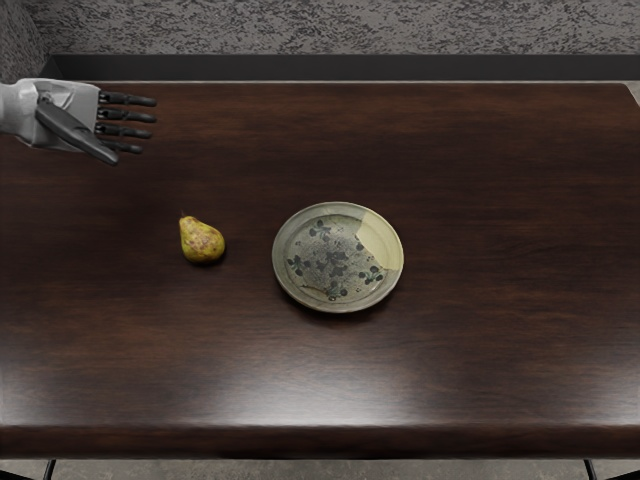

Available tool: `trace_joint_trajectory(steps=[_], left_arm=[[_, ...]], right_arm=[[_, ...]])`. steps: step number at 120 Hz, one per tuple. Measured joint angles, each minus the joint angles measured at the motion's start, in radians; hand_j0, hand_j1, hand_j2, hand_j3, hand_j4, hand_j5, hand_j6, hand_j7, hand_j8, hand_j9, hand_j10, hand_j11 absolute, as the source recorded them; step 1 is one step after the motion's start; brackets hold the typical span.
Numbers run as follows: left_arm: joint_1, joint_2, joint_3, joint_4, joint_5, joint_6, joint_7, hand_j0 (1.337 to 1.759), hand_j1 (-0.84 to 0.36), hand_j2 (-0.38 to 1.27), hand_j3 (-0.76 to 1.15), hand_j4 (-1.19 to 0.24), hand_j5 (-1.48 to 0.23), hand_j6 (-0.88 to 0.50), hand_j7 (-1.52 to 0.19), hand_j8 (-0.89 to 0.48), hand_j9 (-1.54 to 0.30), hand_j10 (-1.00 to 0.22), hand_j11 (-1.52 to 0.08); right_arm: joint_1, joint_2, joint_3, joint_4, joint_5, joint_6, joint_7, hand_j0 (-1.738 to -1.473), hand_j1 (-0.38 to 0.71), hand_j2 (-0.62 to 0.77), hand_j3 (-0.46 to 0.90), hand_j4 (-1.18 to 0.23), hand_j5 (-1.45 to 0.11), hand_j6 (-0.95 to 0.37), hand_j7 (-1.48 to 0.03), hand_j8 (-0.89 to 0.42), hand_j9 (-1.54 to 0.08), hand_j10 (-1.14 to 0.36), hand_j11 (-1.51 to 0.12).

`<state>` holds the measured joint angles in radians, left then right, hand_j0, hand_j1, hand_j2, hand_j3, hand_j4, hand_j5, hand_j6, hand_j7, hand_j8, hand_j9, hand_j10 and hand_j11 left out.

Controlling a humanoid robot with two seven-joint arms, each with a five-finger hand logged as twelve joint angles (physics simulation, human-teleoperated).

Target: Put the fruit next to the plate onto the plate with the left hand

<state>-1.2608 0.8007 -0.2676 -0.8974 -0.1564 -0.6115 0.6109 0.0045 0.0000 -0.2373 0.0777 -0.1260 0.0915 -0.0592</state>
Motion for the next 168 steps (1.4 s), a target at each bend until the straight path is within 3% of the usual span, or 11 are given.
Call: trace_joint_trajectory(steps=[45,64,71,84,92,100,112,130,168], left_arm=[[-0.001,-0.015,0.003,0.0,0.006,0.0,0.0,1.658,0.35,0.0,0.0,0.0,0.0,0.0,0.0,0.0,0.0,0.0,0.0],[-0.011,-0.049,0.012,-0.009,0.109,0.0,0.0,1.658,0.35,0.0,0.0,0.0,0.0,0.0,0.0,0.0,0.0,0.0,0.0],[-0.013,0.003,0.018,-0.072,0.17,0.0,0.0,1.658,0.35,0.0,0.0,0.0,0.0,0.0,0.0,0.0,0.0,0.0,0.0],[-0.036,0.123,0.024,-0.342,0.324,0.0,0.0,1.658,0.34,0.0,0.0,-0.01,-0.01,-0.01,-0.01,-0.01,-0.01,-0.01,-0.01],[-0.041,0.114,0.025,-0.449,0.408,0.001,0.0,1.658,0.34,0.0,0.0,-0.01,-0.01,-0.01,-0.01,-0.01,-0.01,-0.01,-0.01],[-0.034,0.032,0.028,-0.51,0.533,0.057,0.0,1.658,0.34,0.0,0.0,-0.01,-0.01,-0.01,-0.01,-0.01,-0.01,-0.01,-0.01],[-0.04,-0.066,0.064,-0.553,0.729,0.188,0.0,1.658,0.33,0.0,0.0,-0.02,-0.02,-0.02,-0.02,-0.02,-0.02,-0.02,-0.02],[-0.035,-0.078,0.096,-0.571,0.918,0.339,0.0,1.658,0.33,0.0,0.0,-0.02,-0.02,-0.02,-0.02,-0.02,-0.02,-0.02,-0.02],[-0.081,-0.071,0.174,-0.585,1.034,0.404,0.0,1.658,0.33,0.01,0.0,-0.02,-0.03,-0.03,-0.03,-0.03,-0.03,-0.02,-0.03]], right_arm=[[-0.013,0.0,0.004,0.015,0.001,0.005,0.001,-1.658,-0.33,0.0,0.0,-0.02,-0.02,-0.02,-0.02,-0.02,-0.02,-0.02,-0.02],[-0.015,0.0,0.004,0.014,0.001,0.004,0.001,-1.658,-0.33,0.0,0.0,-0.02,-0.02,-0.02,-0.02,-0.02,-0.02,-0.02,-0.02],[-0.015,0.0,0.004,0.014,0.001,0.005,0.001,-1.658,-0.33,0.0,0.0,-0.02,-0.02,-0.02,-0.02,-0.02,-0.02,-0.02,-0.02],[-0.015,0.0,0.004,0.014,0.001,0.004,0.001,-1.658,-0.33,0.0,0.0,-0.02,-0.02,-0.02,-0.02,-0.02,-0.02,-0.02,-0.02],[-0.015,0.0,0.004,0.014,0.001,0.004,0.001,-1.658,-0.33,0.0,0.0,-0.02,-0.02,-0.02,-0.02,-0.02,-0.02,-0.02,-0.02],[-0.015,0.0,0.004,0.014,0.001,0.004,0.001,-1.658,-0.33,0.0,0.0,-0.02,-0.02,-0.02,-0.02,-0.02,-0.02,-0.02,-0.02],[-0.015,0.0,0.004,0.014,0.001,0.004,0.001,-1.658,-0.33,0.0,0.0,-0.02,-0.02,-0.02,-0.02,-0.02,-0.02,-0.02,-0.02],[-0.015,0.0,0.004,0.014,0.001,0.005,0.001,-1.658,-0.33,0.0,0.0,-0.02,-0.02,-0.02,-0.02,-0.02,-0.02,-0.02,-0.02],[-0.015,0.0,0.004,0.014,0.001,0.004,0.001,-1.658,-0.33,0.0,0.0,-0.02,-0.02,-0.02,-0.02,-0.02,-0.02,-0.02,-0.02]])
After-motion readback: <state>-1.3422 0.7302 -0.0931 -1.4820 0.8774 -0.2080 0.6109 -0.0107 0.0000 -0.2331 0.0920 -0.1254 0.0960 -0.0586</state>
